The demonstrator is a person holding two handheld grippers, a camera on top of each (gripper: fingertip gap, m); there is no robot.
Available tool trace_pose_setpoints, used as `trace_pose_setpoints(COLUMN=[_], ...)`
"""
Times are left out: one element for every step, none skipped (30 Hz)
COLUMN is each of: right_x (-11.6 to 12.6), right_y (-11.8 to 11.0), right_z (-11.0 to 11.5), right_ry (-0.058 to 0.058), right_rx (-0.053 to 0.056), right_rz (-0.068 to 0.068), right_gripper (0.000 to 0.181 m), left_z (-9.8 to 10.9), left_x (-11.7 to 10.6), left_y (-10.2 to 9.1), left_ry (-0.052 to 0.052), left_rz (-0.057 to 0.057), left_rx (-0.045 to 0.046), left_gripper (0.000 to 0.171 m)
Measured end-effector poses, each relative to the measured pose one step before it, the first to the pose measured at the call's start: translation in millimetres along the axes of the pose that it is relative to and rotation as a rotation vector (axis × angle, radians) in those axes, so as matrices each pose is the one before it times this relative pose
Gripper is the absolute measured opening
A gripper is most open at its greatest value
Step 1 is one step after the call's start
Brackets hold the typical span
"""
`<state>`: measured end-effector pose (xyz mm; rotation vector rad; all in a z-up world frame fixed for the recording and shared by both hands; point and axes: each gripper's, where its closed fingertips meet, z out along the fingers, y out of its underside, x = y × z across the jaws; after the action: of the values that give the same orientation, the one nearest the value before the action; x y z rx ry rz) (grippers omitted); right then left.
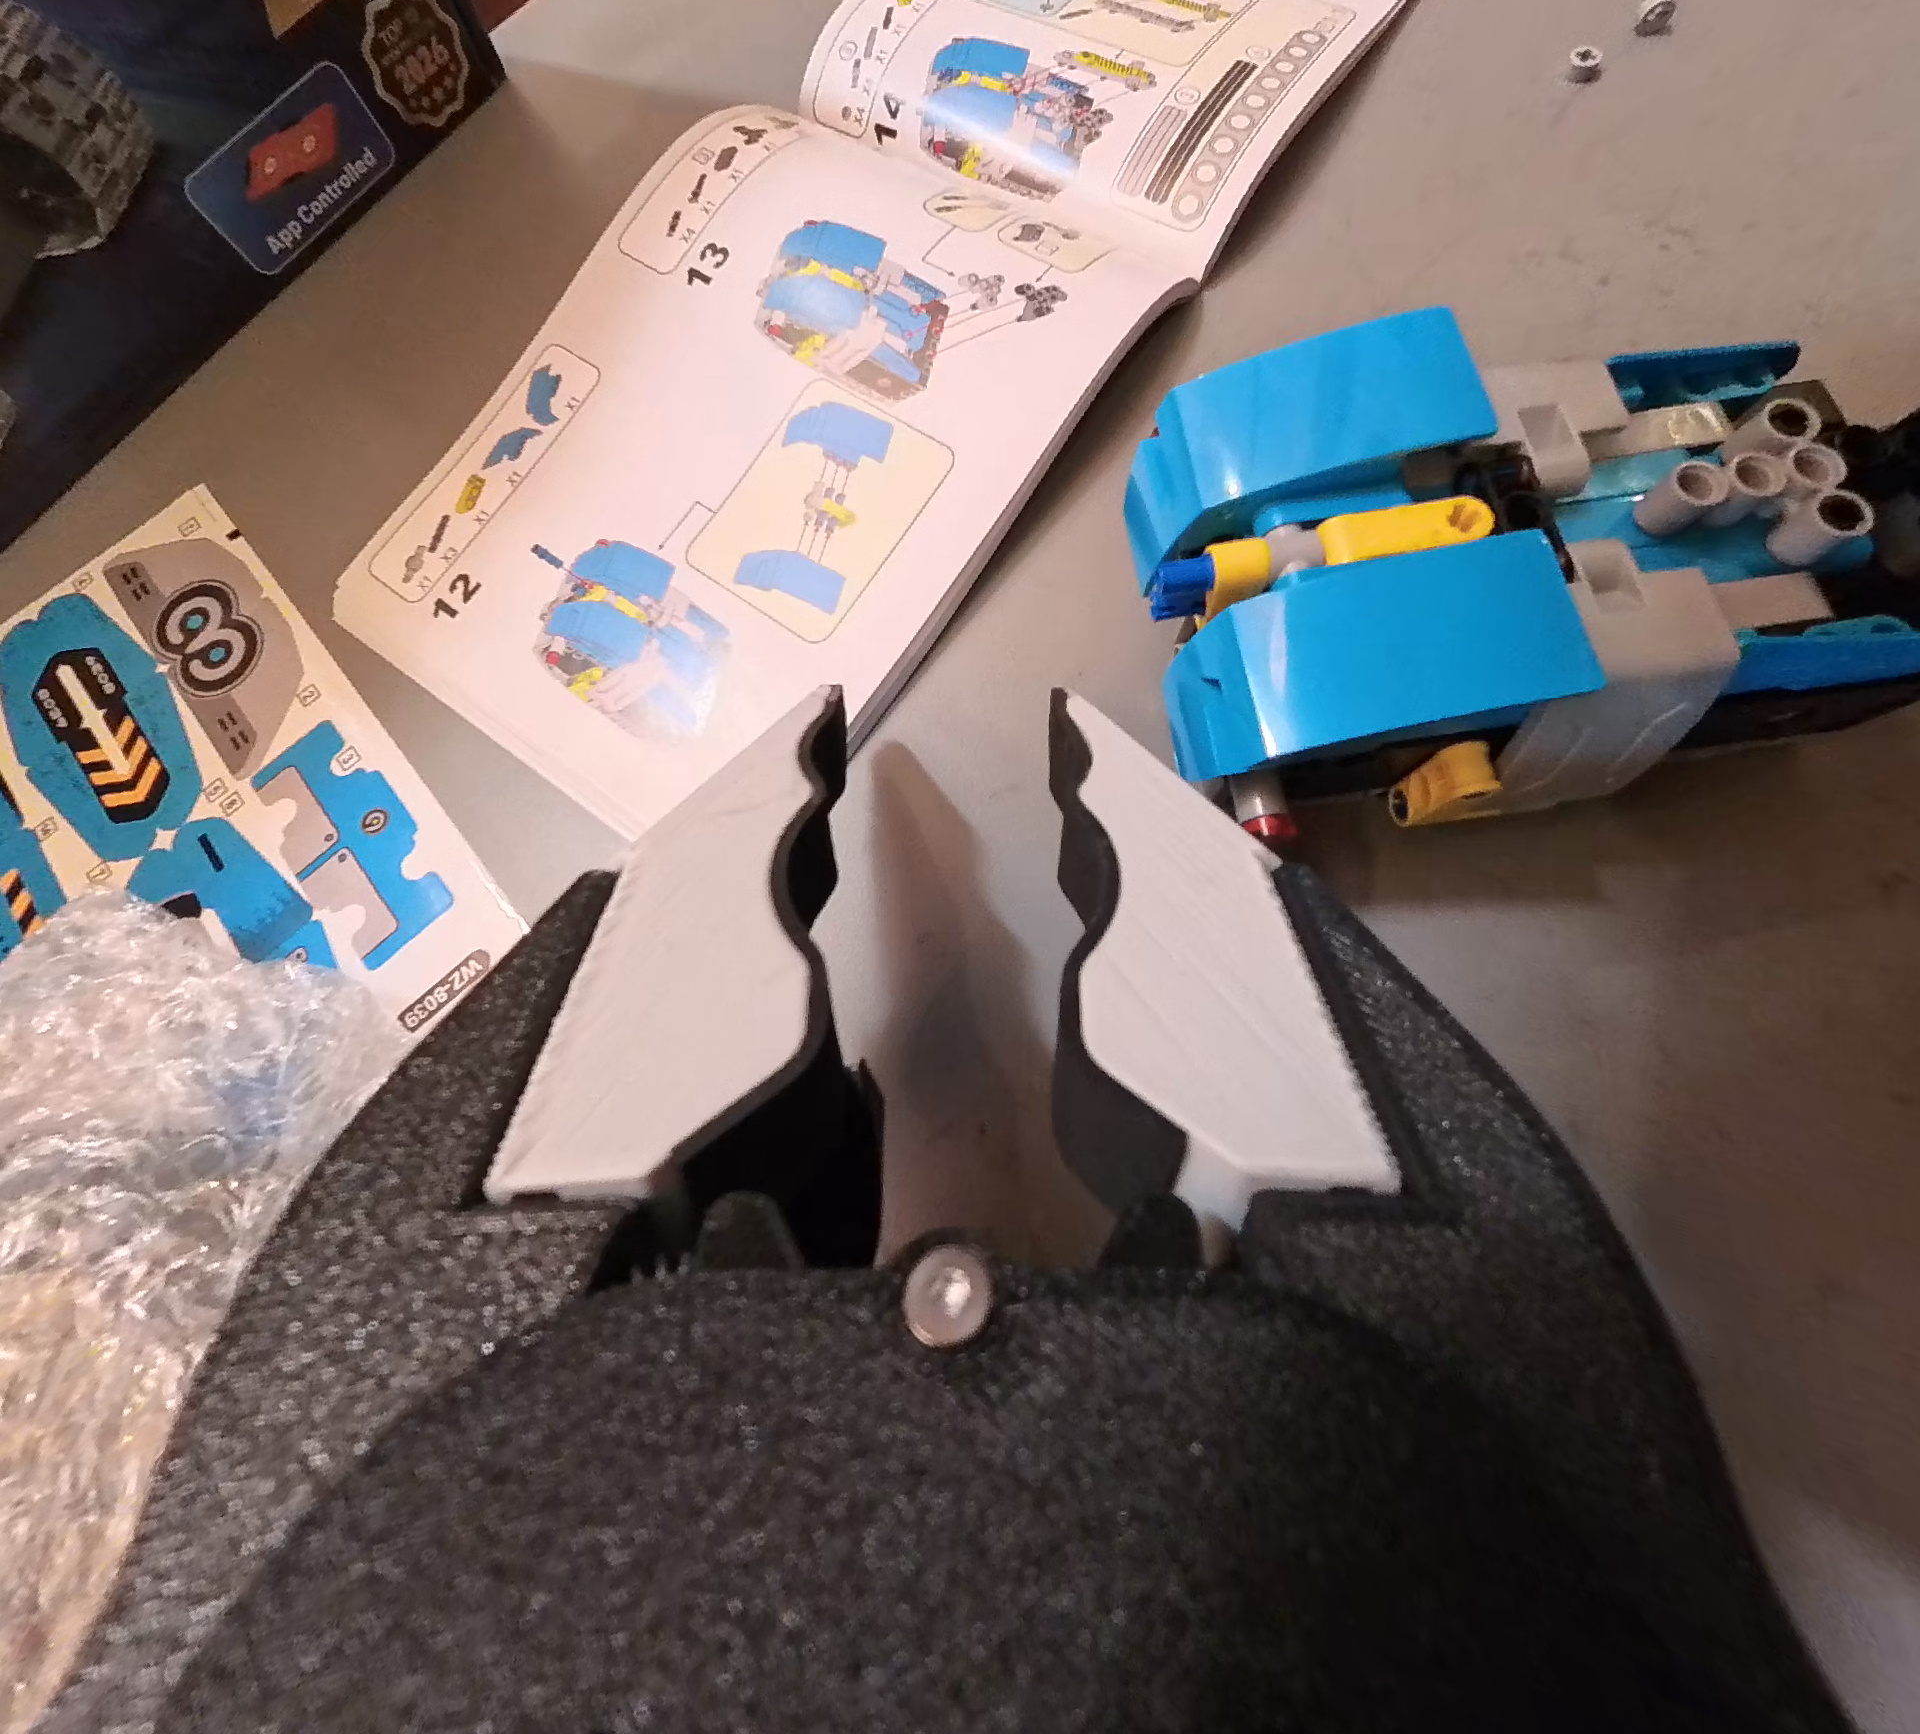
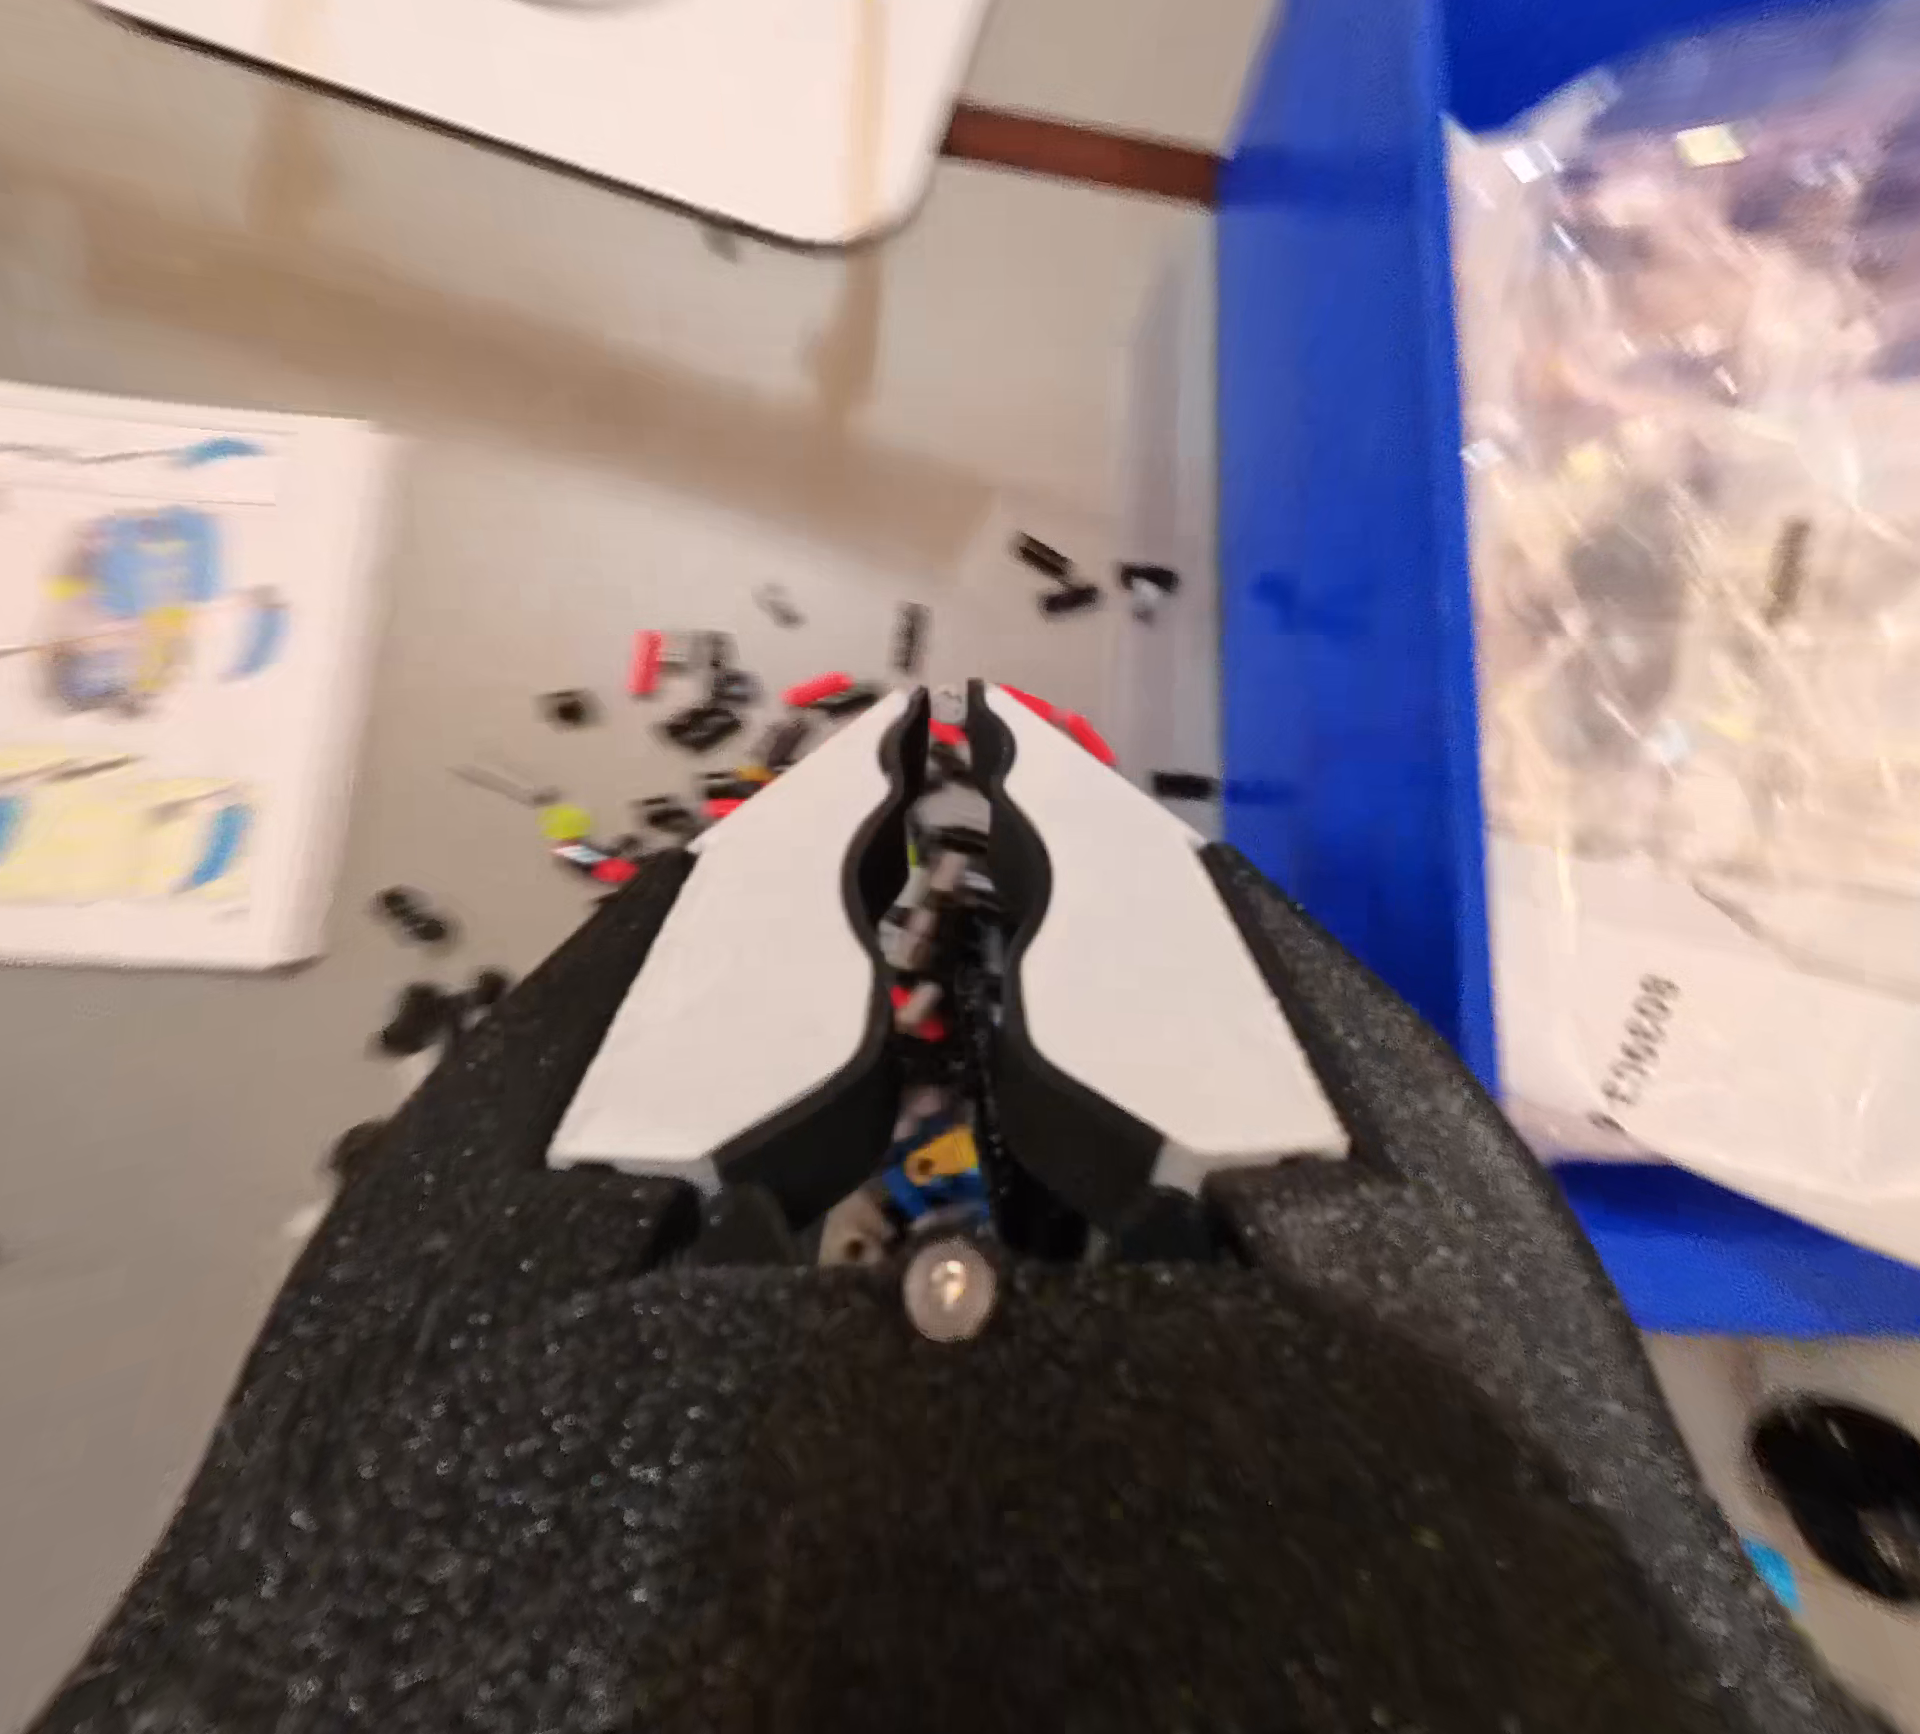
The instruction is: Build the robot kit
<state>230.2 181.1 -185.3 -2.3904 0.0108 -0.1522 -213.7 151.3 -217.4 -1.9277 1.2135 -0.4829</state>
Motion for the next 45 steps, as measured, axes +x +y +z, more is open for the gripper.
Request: trace_pose_setpoints(right_x=[-20.12,-27.74,-35.8,-35.25,-24.1,-13.62,-12.54,-18.13,-18.91,-14.3,-7.07,-4.08,-4.16,-3.18,-2.72,-2.37,-2.46,1.82,4.61,1.75,1.18,-1.39,-2.73,-0.22,1.82,1.57,0.02,0.2,0.95,0.25,0.57,0.97,1.35,0.25,2.09,4.56,10.16,20.28,27.93,30.2,30.36,31.72,31.5,31.63,24.03], right_y=[-5.72,-1.98,2.09,4.99,5.56,4.55,2.92,2.63,4.1,5.01,2.49,0.73,0.51,-1.31,-1.81,-1.04,1.08,4.72,5.57,4.58,2.07,1.16,1.34,-1.47,-2.73,-1.03,0.02,0.63,0.41,-1.22,-0.26,-0.54,-0.8,-1.84,-1.72,-2.31,-2.94,-2.85,-2.1,-1.8,-2.04,-1.34,0.36,3.01,4.5], right_z=[-6.85,-3.77,-0.86,2.55,5.26,4.74,3.55,3.72,5.18,6.37,5.28,2.9,0.48,-1.59,-2.72,-2.69,-1.81,-0.67,-0.08,0.76,1.71,2.57,2.92,0.94,-0.54,-0.44,0.04,0.97,1.34,0.36,0.34,-0.21,-1.01,-2.18,-3.4,-4.45,-5.41,-6.22,-6.08,-4.62,-2.91,-1.21,1.52,4.03,7.15], right_ry=[-0.079,-0.1116,-0.1537,-0.143,-0.0722,-0.0137,-0.0205,-0.0709,-0.0894,-0.0682,-0.0238,-0.008,-0.016,-0.0144,-0.014,-0.0129,-0.0125,0.0159,0.0344,0.015,0.0046,-0.0153,-0.0205,0.0014,0.0176,0.0143,0.0008,-0.0006,0.005,0.001,0.002,0.0051,0.0078,-0.0048,0.0008,0.0089,0.0368,0.0878,0.1201,0.1247,0.1244,0.143,0.155,0.1688,0.1304], right_rx=[0.0357,0.0122,-0.008,-0.0236,-0.0324,-0.0361,-0.029,-0.0242,-0.0343,-0.0382,-0.0196,-0.0046,-0.006,0.006,0.011,0.009,-0.0036,-0.0245,-0.025,-0.0171,-0.0049,-0.0059,-0.0122,0.0029,0.0102,0.0008,-0.0012,-0.0029,-0.0003,0.009,0.0,0.0012,0.0057,0.0166,0.0173,0.0234,0.0293,0.0298,0.0222,0.0212,0.0248,0.0188,0.0013,-0.0267,-0.0502], right_rz=[-0.048,-0.0645,-0.0754,-0.0812,-0.0758,-0.0654,-0.0541,-0.0334,-0.0118,-0.0102,-0.0173,-0.0191,-0.0137,-0.0065,-0.0036,-0.0005,-0.0008,-0.0023,-0.0048,-0.0042,0.0066,0.0115,0.0049,-0.0049,-0.0097,-0.007,-0.0022,0.0034,0.0014,-0.0004,-0.0009,-0.001,-0.0026,-0.0004,0.0093,0.014,0.0204,0.0437,0.0661,0.0756,0.0689,0.0519,0.0354,0.0336,0.024], right_gripper=[0.007,0.007,0.007,0.007,0.007,0.007,0.007,0.007,0.007,0.007,0.007,0.007,0.007,0.007,0.007,0.007,0.007,0.007,0.007,0.007,0.007,0.007,0.007,0.007,0.007,0.007,0.007,0.007,0.007,0.007,0.007,0.008,0.015,0.019,0.019,0.019,0.02,0.02,0.02,0.021,0.021,0.02,0.02,0.024,0.03], left_z=[0.1,0.11,-0.06,-0.06,-0.07,0.05,0.02,0.06,0.11,-0.01,-0.09,-0.16,-0.11,0.15,0.1,-0.01,-0.01,0.03,0.04,0.05,0.0,0.03,0.16,-0.03,-0.07,0.03,0.03,0.0,-0.03,-0.01,0.04,0.0,-0.01,-0.11,0.07,0.01,0.13,0.03,0.01,0.0,0.0,0.08,0.26,0.24,0.18], left_x=[-0.01,0.02,0.11,-0.05,0.08,0.0,-0.06,0.02,-0.03,0.04,0.05,0.0,-0.01,0.07,0.05,-0.1,-0.02,-0.09,0.06,0.02,0.04,0.07,0.05,0.01,0.03,-0.06,0.06,0.02,0.01,-0.08,-0.01,0.03,0.03,0.04,0.04,0.02,0.03,-0.03,0.02,-0.04,0.03,0.04,0.07,0.03,0.09], left_y=[0.2,0.11,0.0,-0.15,0.02,-0.03,0.03,0.13,-0.01,0.03,-0.02,-0.15,-0.11,0.05,0.13,0.06,0.0,-0.15,0.12,-0.02,0.02,0.16,0.04,-0.01,-0.12,-0.01,0.15,0.01,-0.14,0.0,-0.02,0.0,-0.04,-0.1,0.07,0.05,0.09,0.0,-0.02,0.0,0.01,0.12,0.19,0.21,0.2], left_ry=[0.0005,0.0003,-0.0003,-0.0006,-0.0004,-0.0002,0.0001,0.0004,0.0004,0.0002,-0.0003,-0.0009,-0.0007,0.0,0.0004,0.0005,0.0003,0.0003,0.0002,0.0,-0.0003,-0.0002,-0.0001,-0.0003,-0.0002,0.0002,0.0003,0.0001,0.0,0.0002,0.0002,0.0001,-0.0002,-0.0005,-0.0003,0.0,0.0004,0.0003,0.0001,-0.0002,-0.0004,-0.0005,-0.0003,-0.0005,-0.0012], left_rz=[-0.0005,-0.0001,0.0004,0.0007,0.0006,0.0004,-0.0002,-0.0006,-0.0005,-0.0002,0.0004,0.0011,0.0012,0.0005,-0.0002,-0.0007,-0.0009,-0.0007,-0.0002,0.0003,0.0007,0.0007,0.0005,0.0004,0.0003,0.0,-0.0001,0.0,-0.0002,-0.0005,-0.0006,-0.0003,0.0004,0.0008,0.0008,0.0004,-0.0001,-0.0003,-0.0001,0.0003,0.0008,0.0011,0.0012,0.0015,0.0018], left_rx=[-0.00159,-0.00081,0.00034,0.00067,0.00019,-0.00022,-0.00035,-0.00056,-0.00064,-0.00019,0.00087,0.00141,0.00055,-0.00062,-0.00093,-0.00034,0.00028,0.00017,-0.00029,-0.0003,-0.0004,-0.00081,-0.00055,0.00022,0.00048,-0.00011,-0.00051,-0.00004,0.00041,0.00023,-0.00004,0.00002,0.00043,0.00047,-0.00017,-0.00077,-0.00064,-0.00018,0.00013,-0.00003,-0.00035,-0.001,-0.0019,-0.00209,-0.00171], left_gripper=[0.039,0.039,0.039,0.039,0.039,0.039,0.039,0.039,0.039,0.039,0.039,0.039,0.039,0.039,0.039,0.039,0.039,0.039,0.039,0.039,0.039,0.039,0.039,0.039,0.039,0.039,0.039,0.039,0.039,0.039,0.039,0.039,0.039,0.039,0.039,0.039,0.039,0.039,0.039,0.039,0.039,0.039,0.039,0.039,0.039])
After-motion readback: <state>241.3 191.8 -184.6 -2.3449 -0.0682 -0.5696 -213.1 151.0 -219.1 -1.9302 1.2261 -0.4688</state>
